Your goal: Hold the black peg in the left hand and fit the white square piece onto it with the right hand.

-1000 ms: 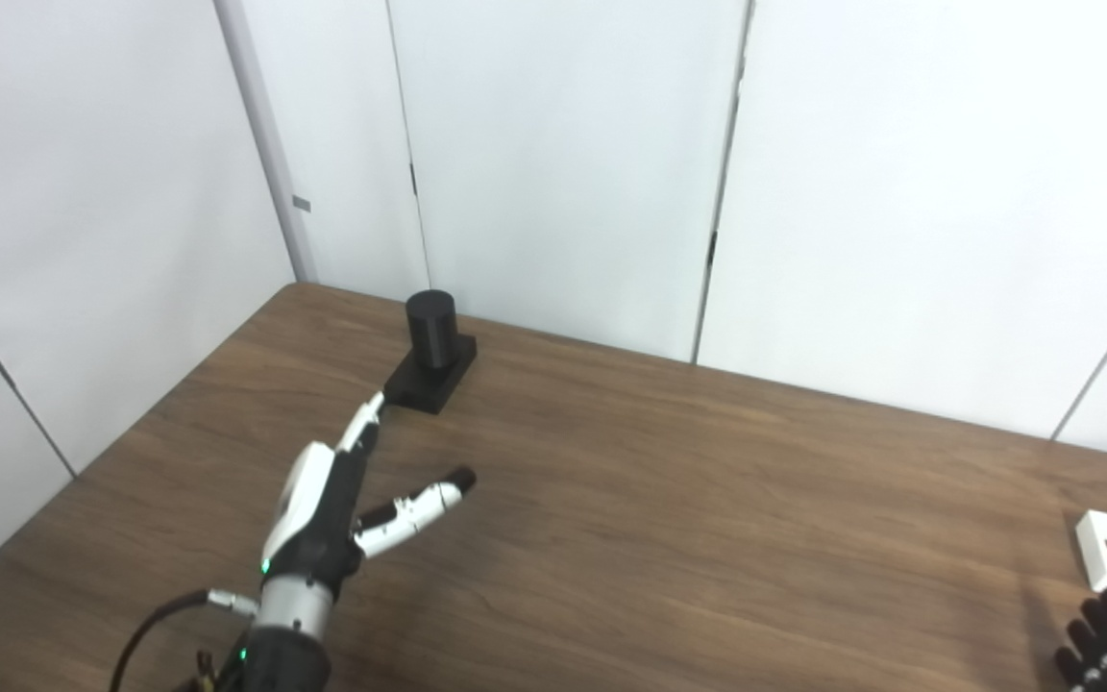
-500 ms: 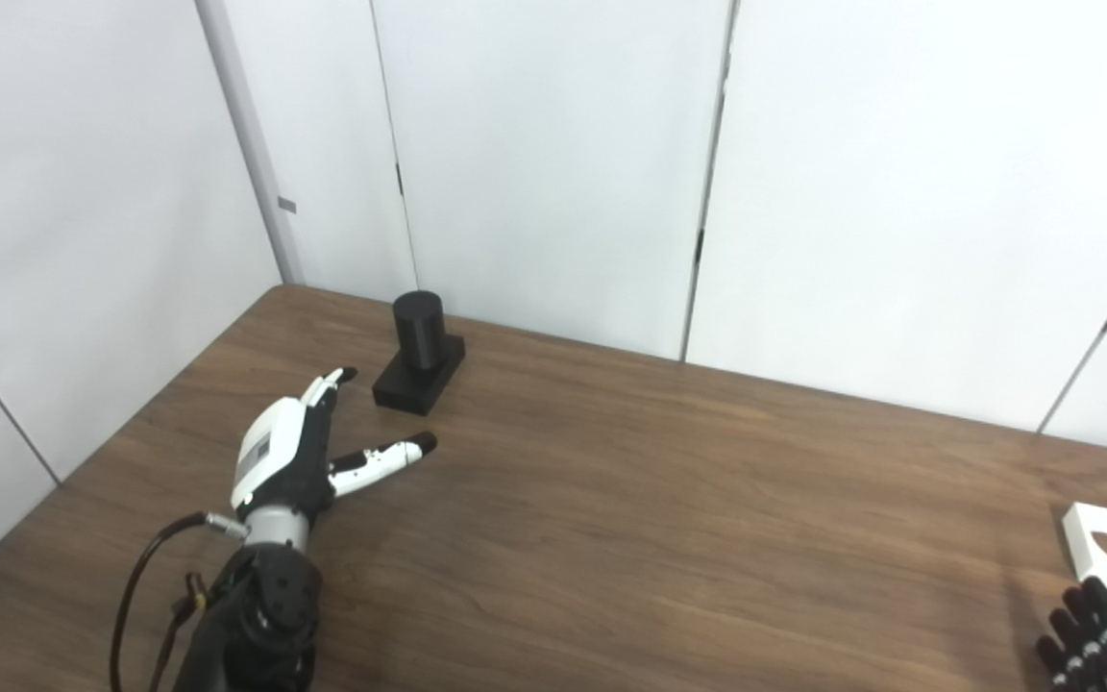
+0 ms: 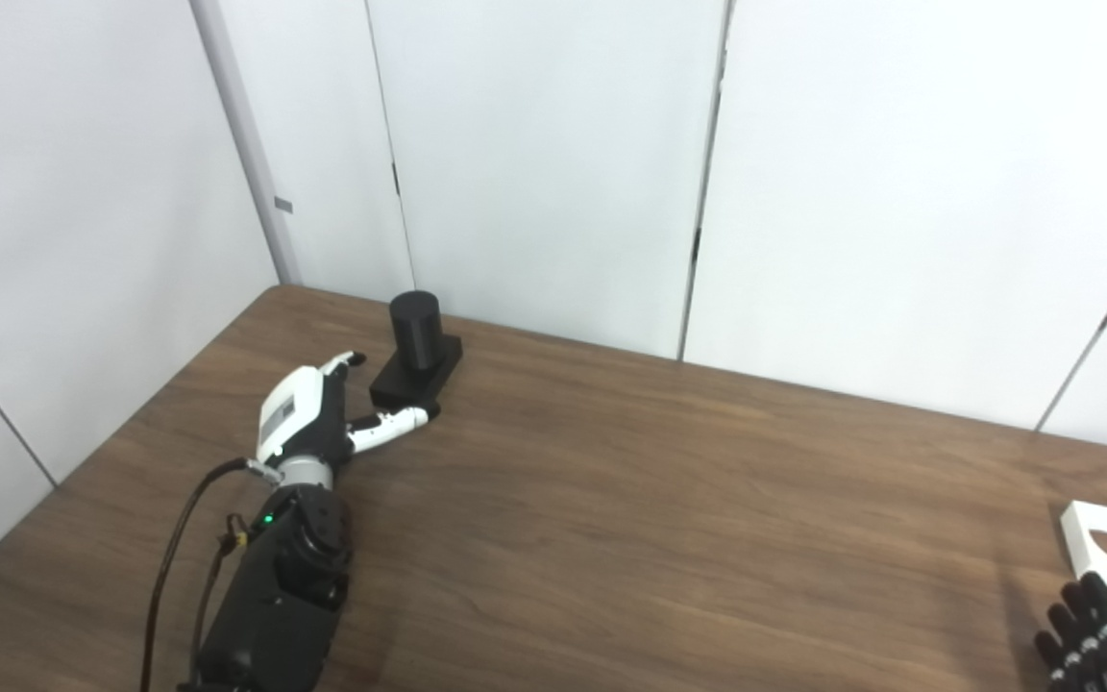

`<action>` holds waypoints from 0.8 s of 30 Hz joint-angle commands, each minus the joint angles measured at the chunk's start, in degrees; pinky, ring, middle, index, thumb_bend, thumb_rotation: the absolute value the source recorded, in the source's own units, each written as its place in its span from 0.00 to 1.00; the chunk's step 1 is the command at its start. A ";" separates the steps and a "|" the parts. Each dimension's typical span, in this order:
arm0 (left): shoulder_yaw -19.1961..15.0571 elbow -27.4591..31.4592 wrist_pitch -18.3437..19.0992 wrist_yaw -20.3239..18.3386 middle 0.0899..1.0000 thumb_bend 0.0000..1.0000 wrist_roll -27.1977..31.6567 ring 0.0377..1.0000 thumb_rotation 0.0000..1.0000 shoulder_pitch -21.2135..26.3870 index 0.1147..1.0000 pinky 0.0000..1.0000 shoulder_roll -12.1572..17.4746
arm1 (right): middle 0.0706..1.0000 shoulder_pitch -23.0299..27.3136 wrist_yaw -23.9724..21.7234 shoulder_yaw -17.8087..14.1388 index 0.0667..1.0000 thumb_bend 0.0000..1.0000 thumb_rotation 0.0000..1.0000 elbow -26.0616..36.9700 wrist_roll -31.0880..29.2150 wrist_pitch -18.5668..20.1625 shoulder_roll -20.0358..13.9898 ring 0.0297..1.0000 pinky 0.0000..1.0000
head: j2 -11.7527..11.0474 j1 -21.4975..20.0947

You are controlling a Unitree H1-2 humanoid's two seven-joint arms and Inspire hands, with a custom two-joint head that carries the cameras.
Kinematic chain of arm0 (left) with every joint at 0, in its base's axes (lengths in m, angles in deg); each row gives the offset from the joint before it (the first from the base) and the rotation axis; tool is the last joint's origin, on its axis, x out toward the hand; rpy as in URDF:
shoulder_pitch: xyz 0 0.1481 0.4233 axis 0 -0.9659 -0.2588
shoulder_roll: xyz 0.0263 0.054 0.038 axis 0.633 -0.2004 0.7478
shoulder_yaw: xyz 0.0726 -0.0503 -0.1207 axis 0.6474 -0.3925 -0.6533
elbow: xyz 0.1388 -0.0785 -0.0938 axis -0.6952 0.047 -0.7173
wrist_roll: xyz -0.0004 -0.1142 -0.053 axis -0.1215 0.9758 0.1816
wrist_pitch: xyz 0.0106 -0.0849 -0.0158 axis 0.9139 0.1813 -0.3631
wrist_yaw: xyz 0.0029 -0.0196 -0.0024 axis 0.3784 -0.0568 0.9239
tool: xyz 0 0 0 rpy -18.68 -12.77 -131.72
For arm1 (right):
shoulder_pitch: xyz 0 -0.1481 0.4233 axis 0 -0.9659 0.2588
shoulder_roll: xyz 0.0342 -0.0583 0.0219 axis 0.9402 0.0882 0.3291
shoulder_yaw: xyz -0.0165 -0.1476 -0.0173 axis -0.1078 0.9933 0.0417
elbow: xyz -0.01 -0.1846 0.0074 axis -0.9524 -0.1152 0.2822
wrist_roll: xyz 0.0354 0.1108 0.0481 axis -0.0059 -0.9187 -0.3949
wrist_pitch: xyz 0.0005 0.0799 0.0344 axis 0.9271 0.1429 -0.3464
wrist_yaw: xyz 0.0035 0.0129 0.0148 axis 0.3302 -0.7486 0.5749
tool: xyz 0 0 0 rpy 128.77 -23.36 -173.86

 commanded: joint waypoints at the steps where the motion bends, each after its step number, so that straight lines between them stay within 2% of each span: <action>1: 0.85 -0.63 -0.38 1.96 0.93 0.96 -1.01 0.92 0.58 4.12 0.87 0.82 2.55 | 1.00 -6.01 0.26 0.42 1.00 0.68 1.00 2.21 -0.88 -0.61 0.34 1.00 1.00 | 0.04 0.05; 6: 2.27 -3.40 -0.67 2.78 0.93 0.97 -0.36 0.92 0.60 5.68 0.87 0.83 3.48 | 1.00 -6.21 0.24 0.48 1.00 0.65 1.00 2.57 -0.98 -0.61 0.35 1.00 1.00 | 0.12 -0.02; 14: 5.26 -7.34 -0.66 3.98 0.91 0.96 -1.38 0.93 0.63 7.17 0.84 0.90 4.97 | 0.99 -6.35 0.48 0.57 1.00 0.67 1.00 2.65 -0.27 -1.12 0.31 1.00 1.00 | 0.21 -0.17; 24: 8.26 -10.91 -0.20 5.05 0.92 0.96 -2.73 0.95 0.65 8.27 0.84 0.93 5.91 | 0.98 -6.53 0.98 0.65 1.00 0.68 1.00 2.86 0.63 -0.97 0.17 1.00 1.00 | 0.31 -0.32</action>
